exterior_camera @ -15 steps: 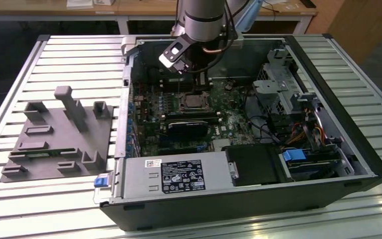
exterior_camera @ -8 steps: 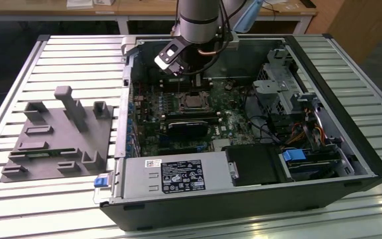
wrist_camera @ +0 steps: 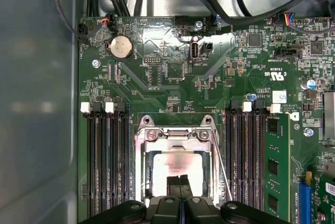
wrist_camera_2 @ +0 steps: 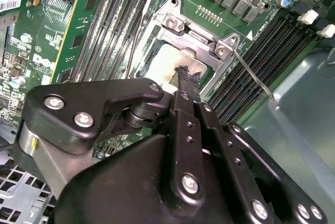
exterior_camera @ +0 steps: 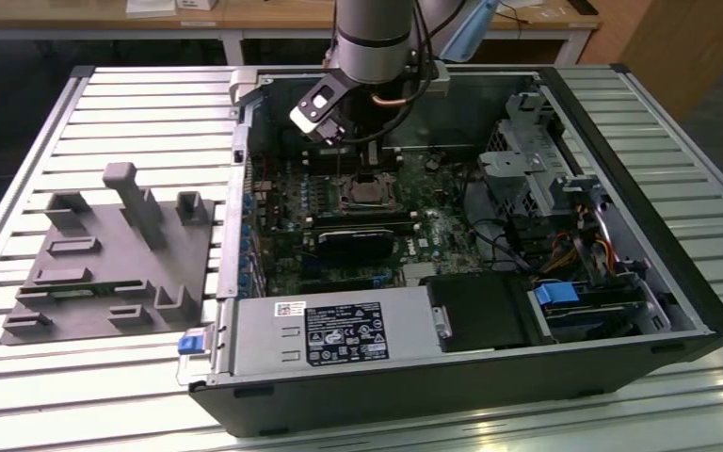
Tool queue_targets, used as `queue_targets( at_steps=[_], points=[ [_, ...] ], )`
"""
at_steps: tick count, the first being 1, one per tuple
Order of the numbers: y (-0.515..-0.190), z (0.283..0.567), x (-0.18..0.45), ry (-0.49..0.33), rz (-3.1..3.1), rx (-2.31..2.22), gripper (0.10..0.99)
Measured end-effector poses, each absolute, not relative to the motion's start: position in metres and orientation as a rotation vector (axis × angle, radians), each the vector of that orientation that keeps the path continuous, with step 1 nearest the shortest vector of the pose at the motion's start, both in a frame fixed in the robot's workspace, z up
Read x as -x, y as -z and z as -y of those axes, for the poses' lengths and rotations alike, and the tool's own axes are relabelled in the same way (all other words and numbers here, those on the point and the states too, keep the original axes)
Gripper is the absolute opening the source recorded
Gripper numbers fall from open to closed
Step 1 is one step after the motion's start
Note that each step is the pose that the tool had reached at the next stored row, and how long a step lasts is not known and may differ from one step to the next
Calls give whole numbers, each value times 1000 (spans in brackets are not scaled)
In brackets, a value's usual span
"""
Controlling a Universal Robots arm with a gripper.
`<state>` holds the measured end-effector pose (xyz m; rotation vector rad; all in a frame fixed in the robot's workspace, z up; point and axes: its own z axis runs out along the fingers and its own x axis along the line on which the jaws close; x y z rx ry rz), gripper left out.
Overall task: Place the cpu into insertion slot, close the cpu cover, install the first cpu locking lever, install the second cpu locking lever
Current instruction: 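Install the first cpu locking lever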
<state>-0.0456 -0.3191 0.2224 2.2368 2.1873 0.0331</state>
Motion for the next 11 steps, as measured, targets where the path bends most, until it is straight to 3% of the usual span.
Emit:
queue_targets(
  at_steps=[11],
  points=[
    [-222,319,46,-33,-2187,-2237,102]
  ],
)
